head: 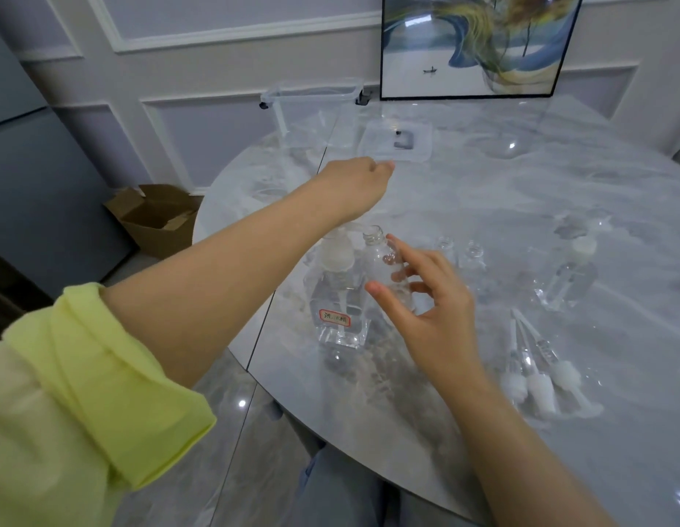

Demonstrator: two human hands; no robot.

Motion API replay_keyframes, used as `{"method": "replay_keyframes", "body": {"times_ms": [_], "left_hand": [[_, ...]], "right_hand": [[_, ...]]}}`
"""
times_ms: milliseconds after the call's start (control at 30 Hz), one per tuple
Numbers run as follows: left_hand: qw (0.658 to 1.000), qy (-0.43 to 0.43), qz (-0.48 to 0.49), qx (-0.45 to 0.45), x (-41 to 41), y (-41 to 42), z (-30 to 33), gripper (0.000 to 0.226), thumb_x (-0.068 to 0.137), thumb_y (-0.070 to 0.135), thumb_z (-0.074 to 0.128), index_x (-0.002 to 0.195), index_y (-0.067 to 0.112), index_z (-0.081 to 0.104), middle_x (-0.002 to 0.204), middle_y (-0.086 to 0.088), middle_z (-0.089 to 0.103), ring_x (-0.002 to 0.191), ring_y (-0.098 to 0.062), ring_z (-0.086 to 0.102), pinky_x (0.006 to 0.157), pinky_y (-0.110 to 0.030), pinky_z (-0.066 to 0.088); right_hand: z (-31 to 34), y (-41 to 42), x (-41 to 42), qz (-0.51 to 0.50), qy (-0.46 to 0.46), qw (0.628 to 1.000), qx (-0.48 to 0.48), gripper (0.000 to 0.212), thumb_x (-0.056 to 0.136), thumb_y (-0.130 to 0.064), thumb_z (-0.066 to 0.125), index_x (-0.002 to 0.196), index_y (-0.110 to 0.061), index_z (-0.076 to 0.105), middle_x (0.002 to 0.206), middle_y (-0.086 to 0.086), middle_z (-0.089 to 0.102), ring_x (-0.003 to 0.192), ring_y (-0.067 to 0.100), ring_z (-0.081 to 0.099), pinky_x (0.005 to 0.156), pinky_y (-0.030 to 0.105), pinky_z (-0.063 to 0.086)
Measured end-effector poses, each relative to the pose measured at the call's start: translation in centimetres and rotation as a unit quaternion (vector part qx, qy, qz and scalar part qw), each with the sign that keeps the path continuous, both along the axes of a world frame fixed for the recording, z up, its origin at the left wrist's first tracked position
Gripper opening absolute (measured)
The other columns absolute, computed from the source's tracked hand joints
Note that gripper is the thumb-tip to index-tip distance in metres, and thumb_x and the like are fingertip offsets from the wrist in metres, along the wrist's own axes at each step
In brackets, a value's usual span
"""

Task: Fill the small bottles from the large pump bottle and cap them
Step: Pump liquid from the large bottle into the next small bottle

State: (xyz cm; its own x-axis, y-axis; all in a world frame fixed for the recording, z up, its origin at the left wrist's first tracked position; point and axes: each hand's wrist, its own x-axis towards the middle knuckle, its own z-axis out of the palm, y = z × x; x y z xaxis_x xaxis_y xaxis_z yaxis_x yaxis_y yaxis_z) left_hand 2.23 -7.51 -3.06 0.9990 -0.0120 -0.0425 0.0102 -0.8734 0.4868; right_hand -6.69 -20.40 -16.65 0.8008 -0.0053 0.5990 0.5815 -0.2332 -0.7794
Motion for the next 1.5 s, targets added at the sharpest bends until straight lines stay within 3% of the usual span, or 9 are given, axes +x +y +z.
{"method": "replay_keyframes", "body": {"times_ms": [233,467,600,733,833,967,1267,1500], "left_hand": [[0.999,0.016,0.002,-0.033,-0.21,-0.39,0.30,0.054,0.109,0.049,0.023,0.131,0.015,0.060,0.117,-0.003,0.071,0.111,-0.023,0.063,0.087,-0.032,0.042],[0.999,0.039,0.012,-0.032,-0.34,-0.57,0.47,0.059,0.107,0.053,0.023,0.144,0.018,0.052,0.114,-0.001,0.072,0.105,-0.020,0.067,0.075,-0.031,0.045],[0.998,0.058,0.002,-0.014,-0.75,-0.77,0.50,0.061,0.108,0.053,0.020,0.143,0.015,0.053,0.116,-0.002,0.073,0.105,-0.021,0.068,0.083,-0.033,0.045],[0.998,0.043,0.007,-0.033,-0.64,-0.73,0.61,0.060,0.107,0.054,0.021,0.136,0.016,0.058,0.115,-0.002,0.072,0.105,-0.022,0.067,0.079,-0.032,0.044],[0.998,0.061,0.006,-0.024,-0.57,-0.76,0.46,0.061,0.108,0.054,0.020,0.132,0.015,0.060,0.115,-0.003,0.073,0.106,-0.022,0.067,0.084,-0.033,0.044],[1.000,0.023,-0.005,-0.019,-0.22,-0.76,0.49,0.058,0.107,0.055,0.021,0.133,0.019,0.059,0.113,-0.001,0.071,0.107,-0.022,0.066,0.089,-0.033,0.046],[0.999,0.049,-0.007,-0.012,0.06,-0.48,0.02,0.064,0.105,0.060,0.020,0.141,0.021,0.055,0.112,0.000,0.071,0.105,-0.021,0.065,0.088,-0.035,0.044],[0.998,0.053,-0.009,-0.028,0.09,-0.39,-0.05,0.060,0.106,0.058,0.022,0.126,0.019,0.063,0.110,0.000,0.073,0.102,-0.020,0.067,0.082,-0.034,0.044]], "right_hand": [[-0.06,0.07,-0.23,0.007,0.003,1.000,0.005,0.056,0.083,-0.044,0.074,0.136,-0.031,0.059,0.111,-0.017,0.061,0.096,0.011,0.063,0.086,0.016,0.051],[0.01,0.04,-0.23,0.001,0.001,1.000,0.004,0.057,0.083,-0.050,0.070,0.135,-0.033,0.058,0.111,-0.020,0.060,0.097,0.009,0.063,0.086,0.016,0.052],[0.03,0.07,-0.30,0.001,-0.005,1.000,0.002,0.057,0.083,-0.051,0.071,0.135,-0.032,0.058,0.112,-0.020,0.060,0.097,0.010,0.063,0.086,0.018,0.052],[0.10,0.11,-0.22,0.007,-0.006,1.000,0.010,0.056,0.083,-0.045,0.074,0.135,-0.031,0.060,0.111,-0.019,0.061,0.096,0.012,0.064,0.087,0.020,0.052],[-0.03,0.14,-0.18,0.008,-0.006,1.000,0.007,0.057,0.083,-0.043,0.075,0.136,-0.028,0.060,0.111,-0.017,0.061,0.097,0.011,0.064,0.087,0.018,0.051],[0.03,0.07,-0.21,0.007,0.000,1.000,0.010,0.057,0.083,-0.042,0.075,0.137,-0.029,0.060,0.112,-0.018,0.061,0.097,0.011,0.064,0.088,0.016,0.050],[0.07,0.06,-0.17,0.005,-0.001,1.000,0.003,0.058,0.084,-0.043,0.074,0.138,-0.026,0.060,0.113,-0.017,0.060,0.098,0.011,0.064,0.088,0.019,0.052],[0.13,0.06,-0.27,0.006,-0.001,1.000,0.003,0.056,0.084,-0.043,0.074,0.136,-0.028,0.060,0.113,-0.015,0.061,0.097,0.011,0.064,0.087,0.017,0.051]]}}
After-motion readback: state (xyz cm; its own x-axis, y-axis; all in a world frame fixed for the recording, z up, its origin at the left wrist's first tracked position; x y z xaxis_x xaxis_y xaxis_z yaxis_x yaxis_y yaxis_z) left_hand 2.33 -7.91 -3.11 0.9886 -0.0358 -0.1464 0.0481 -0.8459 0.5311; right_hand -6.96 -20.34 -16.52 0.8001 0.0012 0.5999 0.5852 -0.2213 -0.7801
